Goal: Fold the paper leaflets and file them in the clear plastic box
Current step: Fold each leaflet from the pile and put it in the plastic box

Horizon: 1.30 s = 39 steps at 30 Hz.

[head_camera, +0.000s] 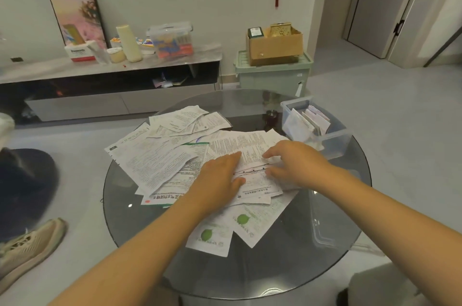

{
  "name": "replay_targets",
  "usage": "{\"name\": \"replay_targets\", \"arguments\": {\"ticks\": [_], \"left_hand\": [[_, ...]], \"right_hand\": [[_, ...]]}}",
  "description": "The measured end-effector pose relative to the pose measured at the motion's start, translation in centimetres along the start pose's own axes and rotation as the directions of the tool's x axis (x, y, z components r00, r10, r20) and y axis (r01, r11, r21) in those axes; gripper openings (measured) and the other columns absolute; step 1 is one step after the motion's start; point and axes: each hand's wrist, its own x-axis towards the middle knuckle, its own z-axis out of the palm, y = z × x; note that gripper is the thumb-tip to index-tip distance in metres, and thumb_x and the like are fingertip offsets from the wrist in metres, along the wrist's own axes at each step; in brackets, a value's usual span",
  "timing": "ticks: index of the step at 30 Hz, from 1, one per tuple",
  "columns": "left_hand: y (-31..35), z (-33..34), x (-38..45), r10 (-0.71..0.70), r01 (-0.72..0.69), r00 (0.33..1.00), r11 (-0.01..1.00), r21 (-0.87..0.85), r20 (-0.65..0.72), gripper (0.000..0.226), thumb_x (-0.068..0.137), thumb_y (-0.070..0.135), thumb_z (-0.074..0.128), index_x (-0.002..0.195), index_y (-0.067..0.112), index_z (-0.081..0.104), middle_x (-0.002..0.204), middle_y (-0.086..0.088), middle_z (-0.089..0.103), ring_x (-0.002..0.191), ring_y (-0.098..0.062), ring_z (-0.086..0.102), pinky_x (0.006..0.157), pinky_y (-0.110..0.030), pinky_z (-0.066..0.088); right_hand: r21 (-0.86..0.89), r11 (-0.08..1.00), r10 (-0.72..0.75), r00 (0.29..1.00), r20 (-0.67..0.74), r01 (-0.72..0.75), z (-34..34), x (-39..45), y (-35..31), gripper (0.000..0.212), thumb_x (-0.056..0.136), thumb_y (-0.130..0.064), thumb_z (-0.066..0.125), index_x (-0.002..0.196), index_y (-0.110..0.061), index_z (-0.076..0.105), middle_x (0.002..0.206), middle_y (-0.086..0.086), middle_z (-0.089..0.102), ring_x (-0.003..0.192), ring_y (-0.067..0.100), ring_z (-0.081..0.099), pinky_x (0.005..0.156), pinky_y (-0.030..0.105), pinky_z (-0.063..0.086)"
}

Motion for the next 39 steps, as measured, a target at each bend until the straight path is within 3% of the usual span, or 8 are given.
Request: {"name": "replay_targets", "arguments": {"ticks": [5, 9, 18, 24, 29, 32, 35, 39], "left_hand": [[-0.4, 0.1, 0.1, 0.028, -0.029, 0.991, 1.0, -0.002, -0.132, 0.048, 0.096, 0.033, 0.05, 0.142, 0.025, 0.039, 0.129, 0.001, 0.058, 0.118, -0.018, 0.049, 0.104, -0.03, 0.031], [-0.7, -0.1, 0.2, 0.07, -0.082, 0.976, 0.996, -0.047, -0.205, 0.026, 0.098, 0.027, 0.048, 0.109, 0.016, 0.068, 0.098, -0.004, 0.071, 0.085, -0.019, 0.059, 0.081, -0.033, 0.048], [-0.7, 0.0, -0.8, 0.066, -0.165, 0.947, 0.939, -0.302, -0.314, 0.016, 0.095, 0.016, 0.053, 0.101, 0.017, 0.067, 0.09, 0.005, 0.07, 0.077, -0.012, 0.059, 0.073, -0.031, 0.049], [-1.0, -0.1, -2.0, 0.136, -0.22, 0.961, 0.903, -0.369, -0.24, 0.015, 0.093, 0.015, 0.057, 0.1, 0.022, 0.068, 0.092, 0.017, 0.067, 0.088, -0.004, 0.063, 0.082, -0.025, 0.05], [-0.5, -0.8, -3.5, 0.186, -0.198, 0.98, 0.916, -0.35, -0.068, 0.04, 0.087, 0.028, 0.064, 0.122, 0.032, 0.046, 0.115, 0.018, 0.061, 0.11, 0.004, 0.053, 0.097, -0.023, 0.044], [0.5, -1.1, -4.4, 0.166, -0.169, 0.985, 0.885, -0.434, -0.045, 0.052, 0.078, 0.044, 0.072, 0.124, 0.042, 0.048, 0.119, 0.019, 0.06, 0.112, 0.007, 0.051, 0.099, -0.021, 0.042], [1.1, -1.1, -5.0, 0.111, -0.136, 0.991, 0.826, -0.547, -0.079, 0.018, 0.085, 0.039, 0.067, 0.103, 0.037, 0.069, 0.098, 0.02, 0.069, 0.094, 0.004, 0.06, 0.09, -0.027, 0.048], [0.9, -1.8, -5.8, 0.049, -0.024, 0.999, 0.72, -0.693, 0.016, 0.018, 0.09, 0.029, 0.06, 0.096, 0.043, 0.07, 0.082, 0.019, 0.071, 0.073, 0.002, 0.06, 0.076, -0.019, 0.047]], "right_hand": [[-0.073, 0.997, -0.024, 1.0, -0.003, 0.024, 1.2, 1.4, 0.5, 0.047, 0.089, -0.039, 0.057, 0.134, -0.035, 0.047, 0.136, -0.006, 0.05, 0.123, 0.017, 0.046, 0.095, 0.033, 0.043], [-0.167, 0.982, -0.085, 0.996, 0.029, 0.088, 1.4, 1.9, 0.5, 0.043, 0.089, -0.045, 0.055, 0.131, -0.037, 0.051, 0.13, -0.007, 0.056, 0.118, 0.017, 0.049, 0.089, 0.029, 0.04], [-0.279, 0.929, -0.29, 0.947, -0.138, 0.244, -0.3, 0.6, 0.8, 0.022, 0.082, -0.037, 0.054, 0.098, -0.033, 0.068, 0.103, -0.015, 0.065, 0.102, 0.009, 0.05, 0.09, 0.027, 0.033], [-0.257, 0.89, -0.446, 0.838, -0.313, 0.377, -0.7, -1.3, 0.7, 0.019, 0.075, -0.03, 0.047, 0.069, -0.024, 0.064, 0.069, -0.012, 0.063, 0.075, 0.014, 0.059, 0.077, 0.028, 0.039], [-0.16, 0.837, -0.544, 0.768, -0.337, 0.523, -0.6, -2.8, -0.1, 0.022, 0.077, -0.032, 0.044, 0.076, -0.023, 0.065, 0.075, -0.012, 0.064, 0.077, 0.011, 0.058, 0.083, 0.024, 0.037], [-0.047, 0.831, -0.537, 0.777, -0.329, 0.554, -0.4, -3.2, -0.5, 0.022, 0.08, -0.037, 0.047, 0.082, -0.026, 0.067, 0.078, -0.012, 0.065, 0.078, 0.006, 0.054, 0.077, 0.019, 0.037], [0.132, 0.826, -0.487, 0.811, -0.324, 0.549, -0.5, -3.3, -1.2, 0.013, 0.083, -0.035, 0.058, 0.088, -0.029, 0.067, 0.081, -0.014, 0.065, 0.081, 0.003, 0.053, 0.074, 0.014, 0.039], [0.304, 0.883, -0.345, 0.933, -0.102, 0.359, -1.5, -3.1, -0.8, 0.022, 0.074, -0.039, 0.074, 0.094, -0.035, 0.066, 0.089, -0.02, 0.066, 0.089, -0.009, 0.056, 0.075, 0.009, 0.044]]}}
